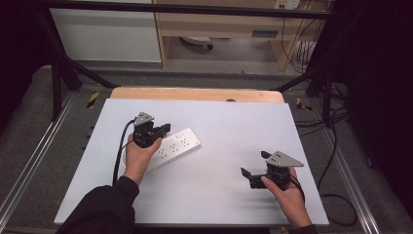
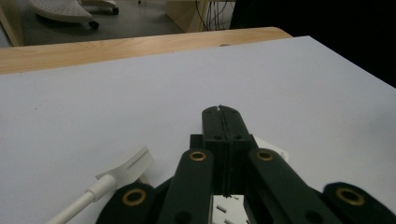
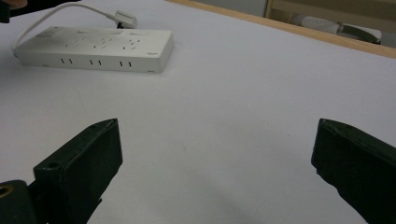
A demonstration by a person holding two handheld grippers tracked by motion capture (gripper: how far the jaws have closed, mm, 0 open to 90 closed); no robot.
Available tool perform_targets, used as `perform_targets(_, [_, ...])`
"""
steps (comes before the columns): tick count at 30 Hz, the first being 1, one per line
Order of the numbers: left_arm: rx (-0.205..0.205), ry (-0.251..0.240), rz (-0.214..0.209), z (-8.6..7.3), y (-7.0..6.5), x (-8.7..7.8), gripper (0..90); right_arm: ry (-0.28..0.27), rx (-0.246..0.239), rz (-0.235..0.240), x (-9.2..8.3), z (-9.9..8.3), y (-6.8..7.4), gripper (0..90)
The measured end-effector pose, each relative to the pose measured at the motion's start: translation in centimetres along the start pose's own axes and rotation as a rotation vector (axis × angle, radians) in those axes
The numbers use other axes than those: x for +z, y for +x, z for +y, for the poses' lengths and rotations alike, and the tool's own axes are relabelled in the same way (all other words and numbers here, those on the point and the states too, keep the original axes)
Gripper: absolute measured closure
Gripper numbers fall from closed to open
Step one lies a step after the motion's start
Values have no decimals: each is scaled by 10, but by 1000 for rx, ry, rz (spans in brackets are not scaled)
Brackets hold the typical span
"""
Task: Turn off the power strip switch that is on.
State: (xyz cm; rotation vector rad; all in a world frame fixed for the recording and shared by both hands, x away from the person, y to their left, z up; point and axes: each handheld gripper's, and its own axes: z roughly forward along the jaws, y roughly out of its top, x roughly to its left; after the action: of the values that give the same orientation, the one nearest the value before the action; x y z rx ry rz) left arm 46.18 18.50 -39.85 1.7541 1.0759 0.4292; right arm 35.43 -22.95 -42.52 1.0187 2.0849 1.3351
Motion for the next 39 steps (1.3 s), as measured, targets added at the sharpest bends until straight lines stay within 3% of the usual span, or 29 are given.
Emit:
perform_targets(9, [-10, 37, 23, -4, 5, 9, 900, -4, -1, 3, 0, 0, 0, 23])
perform_targets(26, [-6, 131, 26, -14, 7, 24, 900, -5, -4, 1, -1, 0, 0, 24])
perform_targets(39, [7, 168, 30, -18, 6, 29, 900, -8, 5, 2, -1, 0, 0, 23])
